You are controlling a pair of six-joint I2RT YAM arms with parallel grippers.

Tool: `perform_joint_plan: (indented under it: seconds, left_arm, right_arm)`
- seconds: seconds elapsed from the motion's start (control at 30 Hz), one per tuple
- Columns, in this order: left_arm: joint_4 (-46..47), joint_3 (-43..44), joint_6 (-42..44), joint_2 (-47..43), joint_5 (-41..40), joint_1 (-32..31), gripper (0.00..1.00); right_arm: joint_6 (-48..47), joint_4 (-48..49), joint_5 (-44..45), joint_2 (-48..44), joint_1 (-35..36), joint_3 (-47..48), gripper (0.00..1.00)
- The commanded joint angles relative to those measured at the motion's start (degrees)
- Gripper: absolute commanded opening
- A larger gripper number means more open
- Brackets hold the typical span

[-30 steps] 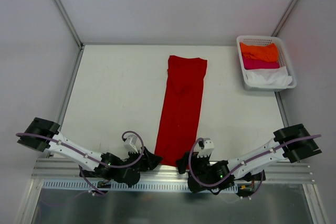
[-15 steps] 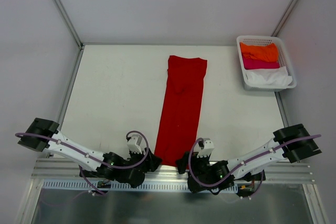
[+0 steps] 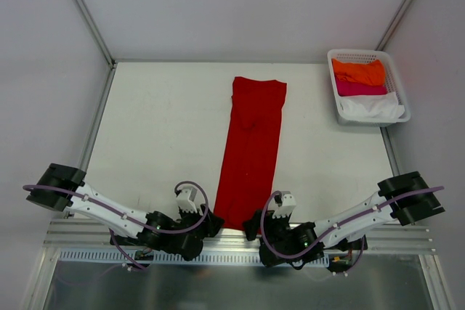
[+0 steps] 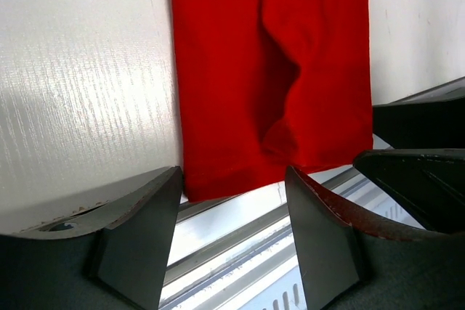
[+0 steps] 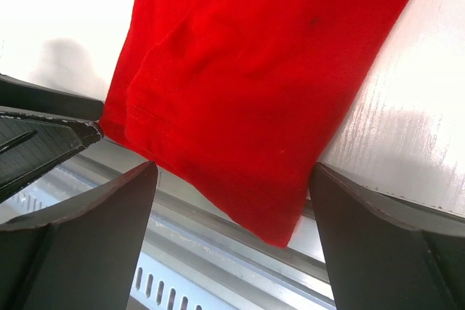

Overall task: Fold and stack the t-shirts
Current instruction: Rotate the tshirt 90 degrees, then grab the bottom of the folded rectangular tshirt with both arms

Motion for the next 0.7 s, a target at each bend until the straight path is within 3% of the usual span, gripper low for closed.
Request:
perform_joint_plan:
  seconds: [0.0,0.37,0.43,0.47,0.6,0.63,0.67]
  left_arm:
    - [-3.06,-2.87,-2.08,0.77,1.28,0.78,0.6]
    - [3.27,-5.33,-2.17,2.78,2.15,0.78,0.5]
    - [3.8,-5.16,-2.08,3.4,2.42,0.78,0.46]
    - [3.71,-4.98,-2.08,3.66,2.51,0.78,0.4]
    - [3.71,-4.63,-2.26,4.89,3.3,0.7,0.14]
    - [3.71,-4.37,-2.35,5.16,3.65,0.78,0.1]
    - [3.8,-4.19,-2.26,5.86,3.82,0.78,0.04]
  right_arm:
    - [1.17,-1.0,-4.72,1.92,-0.11,-1.76,0.89]
    - [1.61,-0.74,-5.07,2.53,-0.11,-1.67,0.81]
    - [1.61,-0.91,-5.24,2.62,-0.11,-1.58,0.71]
    - [2.22,-1.26,-5.33,2.71,-0.02,-1.41,0.59]
    - [2.84,-3.99,-5.86,3.15,-0.02,-0.09,0.34]
    - [2.92,-4.25,-5.94,3.41,-0.11,0.09,0.21]
    - [3.01,-4.86,-5.94,3.59,-0.11,0.52,0.14]
